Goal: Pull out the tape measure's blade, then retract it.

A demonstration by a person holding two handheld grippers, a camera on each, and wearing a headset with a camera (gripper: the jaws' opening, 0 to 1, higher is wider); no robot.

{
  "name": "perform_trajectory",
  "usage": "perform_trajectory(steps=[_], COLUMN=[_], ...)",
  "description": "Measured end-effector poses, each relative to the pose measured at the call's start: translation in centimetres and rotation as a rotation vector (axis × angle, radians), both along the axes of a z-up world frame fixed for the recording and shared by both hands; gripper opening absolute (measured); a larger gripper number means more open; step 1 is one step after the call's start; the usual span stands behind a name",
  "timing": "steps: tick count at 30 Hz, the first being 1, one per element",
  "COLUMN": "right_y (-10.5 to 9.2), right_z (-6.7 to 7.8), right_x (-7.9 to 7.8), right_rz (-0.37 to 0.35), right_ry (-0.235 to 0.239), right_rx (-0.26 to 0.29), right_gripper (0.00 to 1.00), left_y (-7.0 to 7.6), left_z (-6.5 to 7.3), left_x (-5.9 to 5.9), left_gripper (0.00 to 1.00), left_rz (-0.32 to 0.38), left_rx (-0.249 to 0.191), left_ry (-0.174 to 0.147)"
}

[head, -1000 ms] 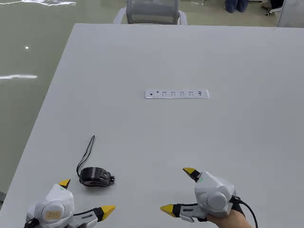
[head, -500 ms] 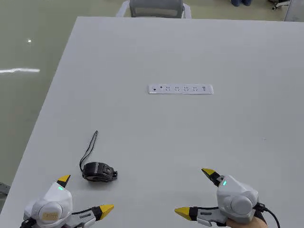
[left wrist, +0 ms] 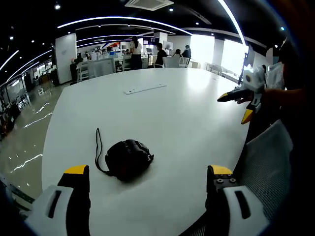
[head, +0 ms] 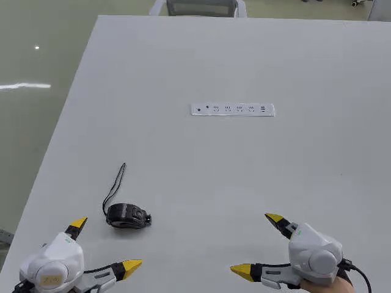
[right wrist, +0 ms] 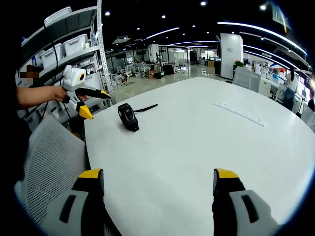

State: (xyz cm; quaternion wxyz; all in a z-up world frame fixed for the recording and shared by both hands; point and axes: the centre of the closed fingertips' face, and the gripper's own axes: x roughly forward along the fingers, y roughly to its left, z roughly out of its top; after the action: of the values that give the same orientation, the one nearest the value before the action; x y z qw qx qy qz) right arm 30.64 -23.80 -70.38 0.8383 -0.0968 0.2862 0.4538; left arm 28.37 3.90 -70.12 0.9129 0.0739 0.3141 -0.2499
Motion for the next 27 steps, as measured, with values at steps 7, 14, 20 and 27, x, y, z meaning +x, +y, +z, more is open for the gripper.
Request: perform_trajectory(steps=[7, 14, 20, 27], right_y=[-0.2, -0.7, -1.0, -1.3], right_z=[0.0, 0.1, 0.0, -0.2], right_x=[0.1, 0.4, 0.5, 0.6], right_rz=[0.003, -0.004, -0.005, -0.007], right_ry=[0.002, -0.002, -0.003, 0.003], right_rx=[0.006, 0.01, 0.011, 0.007], right_gripper=[0.94, 0.94, 0.94, 0.94], left_y=[0.3, 0.7, 0.7, 0.7], left_z=[-0.3, -0.4, -0.3, -0.5], left_x=[0.2, 0.2, 0.3, 0.4], left_gripper=[0.99, 0.99, 0.99, 0.99], left_rz=[0.013, 0.024, 0.022, 0.012], left_rx=[0.001, 0.002, 0.003, 0.015], left_ry=[0.007, 0.009, 0.0, 0.0])
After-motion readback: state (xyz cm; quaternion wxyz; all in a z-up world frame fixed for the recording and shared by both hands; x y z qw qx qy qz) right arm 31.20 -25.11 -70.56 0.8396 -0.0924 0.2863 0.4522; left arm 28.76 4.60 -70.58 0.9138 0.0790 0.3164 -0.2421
